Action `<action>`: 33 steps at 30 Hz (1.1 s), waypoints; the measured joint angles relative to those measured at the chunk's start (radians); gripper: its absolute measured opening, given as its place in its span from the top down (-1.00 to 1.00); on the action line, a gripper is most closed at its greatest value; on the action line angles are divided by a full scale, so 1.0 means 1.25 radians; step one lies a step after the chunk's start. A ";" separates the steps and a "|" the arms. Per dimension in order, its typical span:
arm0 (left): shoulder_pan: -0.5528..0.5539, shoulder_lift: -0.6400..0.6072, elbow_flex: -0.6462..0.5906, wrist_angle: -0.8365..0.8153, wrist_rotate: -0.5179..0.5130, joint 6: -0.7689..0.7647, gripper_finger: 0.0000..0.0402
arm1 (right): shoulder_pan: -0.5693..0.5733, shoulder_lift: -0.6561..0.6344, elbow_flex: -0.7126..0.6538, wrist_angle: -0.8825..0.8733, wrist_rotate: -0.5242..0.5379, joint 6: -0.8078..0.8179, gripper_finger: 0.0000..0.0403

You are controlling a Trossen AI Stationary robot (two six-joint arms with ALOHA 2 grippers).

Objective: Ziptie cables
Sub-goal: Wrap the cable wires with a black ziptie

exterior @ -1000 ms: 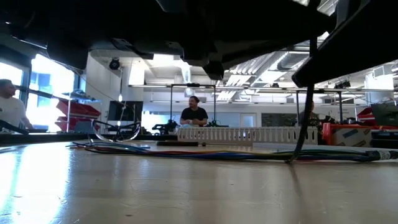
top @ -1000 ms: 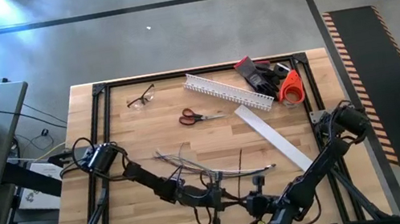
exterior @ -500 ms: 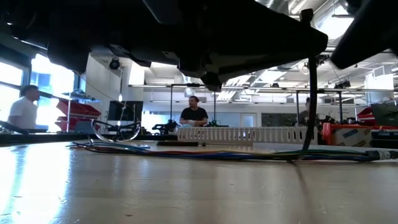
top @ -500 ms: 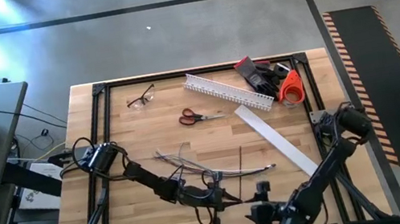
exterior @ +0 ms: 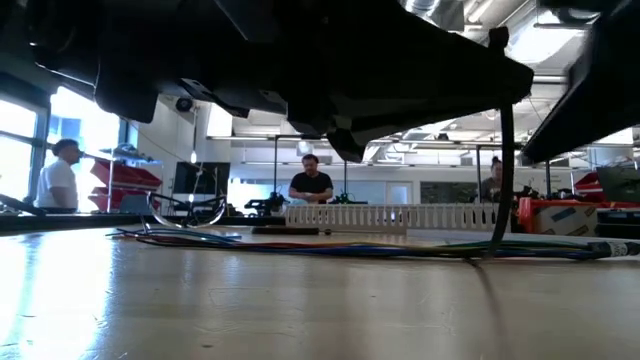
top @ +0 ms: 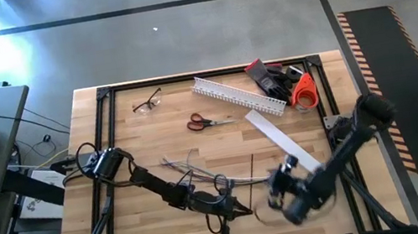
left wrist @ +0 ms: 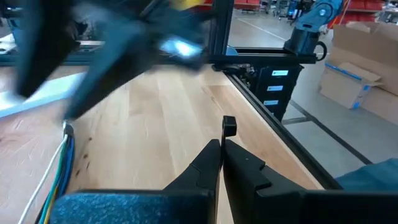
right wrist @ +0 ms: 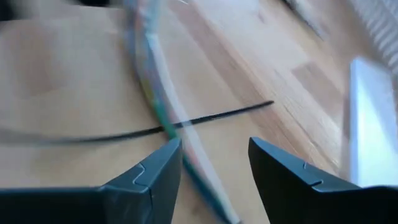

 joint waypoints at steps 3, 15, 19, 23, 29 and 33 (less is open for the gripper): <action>0.004 0.000 0.000 -0.004 0.008 -0.001 1.00 | -0.095 -0.059 -0.140 0.226 -0.081 -0.099 0.13; 0.004 0.000 0.000 -0.032 -0.009 -0.019 1.00 | -0.374 -0.134 -0.554 0.981 -0.257 -0.256 -0.24; 0.005 0.000 0.000 -0.031 -0.017 -0.019 1.00 | -0.391 -0.134 -0.559 0.995 -0.316 -0.264 -0.26; 0.008 0.000 0.000 -0.030 -0.018 -0.019 1.00 | -0.393 -0.131 -0.544 0.994 -0.370 -0.271 -0.26; 0.009 0.000 0.000 -0.031 -0.018 -0.020 1.00 | -0.392 -0.087 -0.513 1.001 -0.397 -0.286 -0.26; 0.009 0.000 0.000 -0.031 -0.018 -0.019 1.00 | -0.392 -0.054 -0.492 1.004 -0.400 -0.303 -0.26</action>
